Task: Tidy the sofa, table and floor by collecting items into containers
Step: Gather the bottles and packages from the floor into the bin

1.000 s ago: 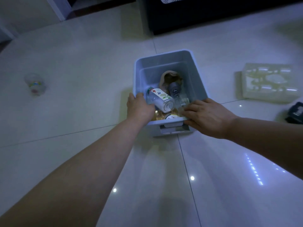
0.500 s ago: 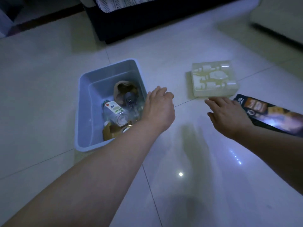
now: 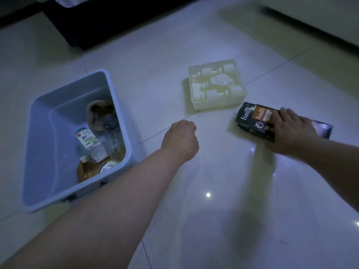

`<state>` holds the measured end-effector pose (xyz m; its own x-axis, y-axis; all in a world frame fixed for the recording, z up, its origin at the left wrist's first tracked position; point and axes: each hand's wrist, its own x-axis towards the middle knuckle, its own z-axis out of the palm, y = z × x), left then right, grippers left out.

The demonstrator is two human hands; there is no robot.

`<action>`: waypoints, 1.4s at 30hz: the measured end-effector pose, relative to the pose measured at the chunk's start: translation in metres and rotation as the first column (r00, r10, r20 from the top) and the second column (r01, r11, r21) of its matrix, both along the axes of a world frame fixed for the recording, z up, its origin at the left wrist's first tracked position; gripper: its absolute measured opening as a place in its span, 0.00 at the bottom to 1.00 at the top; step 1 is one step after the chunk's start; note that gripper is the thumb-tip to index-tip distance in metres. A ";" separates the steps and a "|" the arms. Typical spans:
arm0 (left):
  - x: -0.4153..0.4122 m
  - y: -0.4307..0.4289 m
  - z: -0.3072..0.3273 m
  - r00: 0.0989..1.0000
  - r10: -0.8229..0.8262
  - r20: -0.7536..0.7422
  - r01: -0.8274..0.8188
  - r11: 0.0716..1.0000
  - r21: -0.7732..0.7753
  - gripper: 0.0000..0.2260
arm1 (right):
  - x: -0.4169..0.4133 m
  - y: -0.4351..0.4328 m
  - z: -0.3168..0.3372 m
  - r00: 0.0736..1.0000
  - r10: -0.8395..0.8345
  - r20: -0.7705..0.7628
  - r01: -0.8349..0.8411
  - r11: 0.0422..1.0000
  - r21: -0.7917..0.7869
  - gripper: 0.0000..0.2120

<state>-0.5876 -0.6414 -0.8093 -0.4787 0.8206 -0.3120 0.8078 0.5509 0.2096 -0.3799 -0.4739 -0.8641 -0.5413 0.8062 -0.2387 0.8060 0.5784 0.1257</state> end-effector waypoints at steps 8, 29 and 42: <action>0.012 0.015 -0.008 0.999 -0.007 0.046 0.007 1.000 -0.013 0.17 | 0.002 0.015 -0.004 0.995 -0.100 0.024 0.102 0.989 -0.108 0.51; -0.029 -0.063 0.062 0.944 -0.187 -0.273 0.291 0.863 0.414 0.15 | -0.155 -0.086 0.061 0.888 -0.048 -0.456 0.017 0.997 -0.071 0.37; -0.130 -0.231 0.062 0.863 0.396 -0.313 -0.289 0.897 0.336 0.14 | -0.281 -0.204 0.155 0.826 0.030 -0.563 -0.186 0.957 -0.222 0.39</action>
